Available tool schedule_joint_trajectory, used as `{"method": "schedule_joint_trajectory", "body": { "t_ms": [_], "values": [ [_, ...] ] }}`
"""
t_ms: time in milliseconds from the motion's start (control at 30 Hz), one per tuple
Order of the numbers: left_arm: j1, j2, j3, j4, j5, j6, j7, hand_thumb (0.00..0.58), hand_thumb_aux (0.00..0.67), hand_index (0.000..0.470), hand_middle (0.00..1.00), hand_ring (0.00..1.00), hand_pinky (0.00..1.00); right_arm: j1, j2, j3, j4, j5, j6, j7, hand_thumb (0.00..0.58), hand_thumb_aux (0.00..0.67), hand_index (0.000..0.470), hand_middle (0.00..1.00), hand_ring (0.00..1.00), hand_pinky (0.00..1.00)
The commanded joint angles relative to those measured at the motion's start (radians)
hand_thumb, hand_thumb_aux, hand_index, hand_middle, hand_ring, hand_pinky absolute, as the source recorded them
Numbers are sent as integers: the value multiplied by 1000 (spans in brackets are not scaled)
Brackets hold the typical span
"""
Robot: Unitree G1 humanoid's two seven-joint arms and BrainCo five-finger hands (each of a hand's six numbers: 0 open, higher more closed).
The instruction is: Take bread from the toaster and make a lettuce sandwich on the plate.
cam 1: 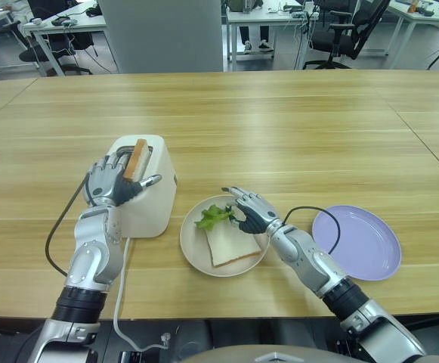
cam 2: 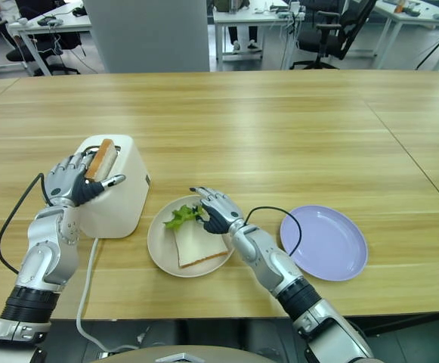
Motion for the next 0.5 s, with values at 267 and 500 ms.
{"method": "schedule_joint_trajectory", "body": {
  "t_ms": [267,500],
  "values": [
    [-49,-2,-7,46,-74,-26,29,580,670,460,647,647,647,110,-89,9,-160,-48,13,102,580,670,460,0,0,0],
    [-71,1,19,27,-122,-40,70,580,670,460,1000,1000,1000,180,-161,-11,-237,-73,14,144,580,670,460,0,0,0]
  ]
}}
